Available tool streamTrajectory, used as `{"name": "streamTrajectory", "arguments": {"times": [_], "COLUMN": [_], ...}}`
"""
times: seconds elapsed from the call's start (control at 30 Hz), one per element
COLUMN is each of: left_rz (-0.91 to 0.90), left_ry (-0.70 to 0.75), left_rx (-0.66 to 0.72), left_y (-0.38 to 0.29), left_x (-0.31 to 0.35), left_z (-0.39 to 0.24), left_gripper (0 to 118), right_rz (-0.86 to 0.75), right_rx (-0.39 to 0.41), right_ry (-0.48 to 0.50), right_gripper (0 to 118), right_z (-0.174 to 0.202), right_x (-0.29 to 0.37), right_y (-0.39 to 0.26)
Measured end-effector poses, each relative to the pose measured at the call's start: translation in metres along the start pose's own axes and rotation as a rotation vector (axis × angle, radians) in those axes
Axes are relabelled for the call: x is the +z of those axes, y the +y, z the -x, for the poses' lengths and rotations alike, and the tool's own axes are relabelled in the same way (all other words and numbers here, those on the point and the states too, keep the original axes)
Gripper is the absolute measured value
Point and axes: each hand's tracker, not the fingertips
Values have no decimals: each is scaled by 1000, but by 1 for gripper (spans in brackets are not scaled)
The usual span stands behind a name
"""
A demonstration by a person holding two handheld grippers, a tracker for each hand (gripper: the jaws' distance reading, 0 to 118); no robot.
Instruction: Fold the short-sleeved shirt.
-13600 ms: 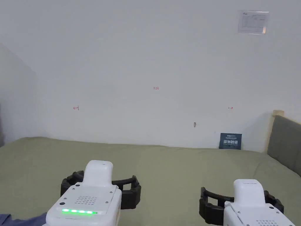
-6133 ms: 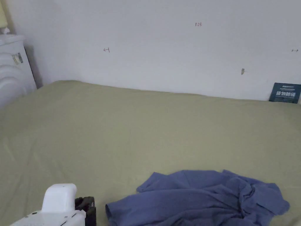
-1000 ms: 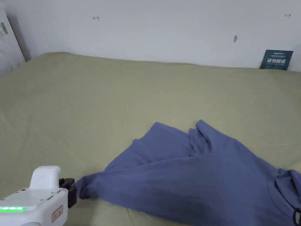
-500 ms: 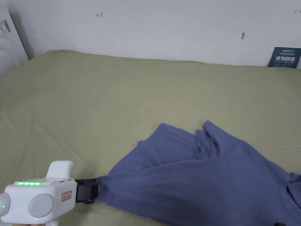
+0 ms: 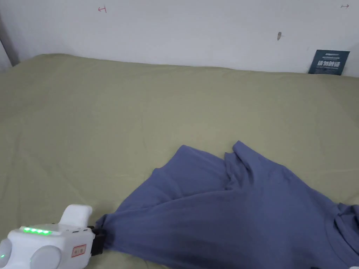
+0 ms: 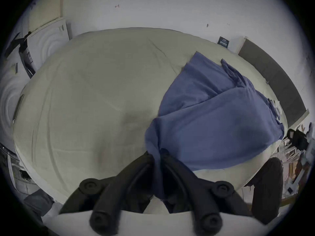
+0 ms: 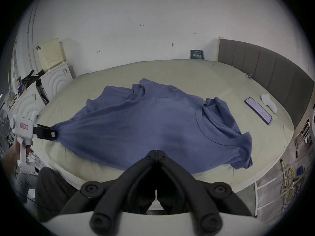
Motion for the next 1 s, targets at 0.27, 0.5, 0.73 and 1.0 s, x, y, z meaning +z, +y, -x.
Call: {"name": "streamTrajectory", "arguments": {"times": [0.27, 0.5, 0.73, 1.0], "left_rz": [-12, -16, -9, 4], "left_ry": [-12, -25, -27, -25], "left_rx": [33, 76, 79, 80], "left_y": [-1, -1, 4, 5], "left_x": [2, -2, 0, -8], "left_z": [3, 3, -7, -1], "left_gripper": [5, 5, 5, 5], "right_rz": [30, 89, 153, 316], "right_rx": [37, 81, 71, 231], "right_ry": [-3, -26, -41, -51], "right_gripper": [0, 0, 60, 102], "right_z": [-25, -50, -70, -62], "right_x": [-76, -195, -267, -296], "right_y": [63, 150, 201, 190]}}
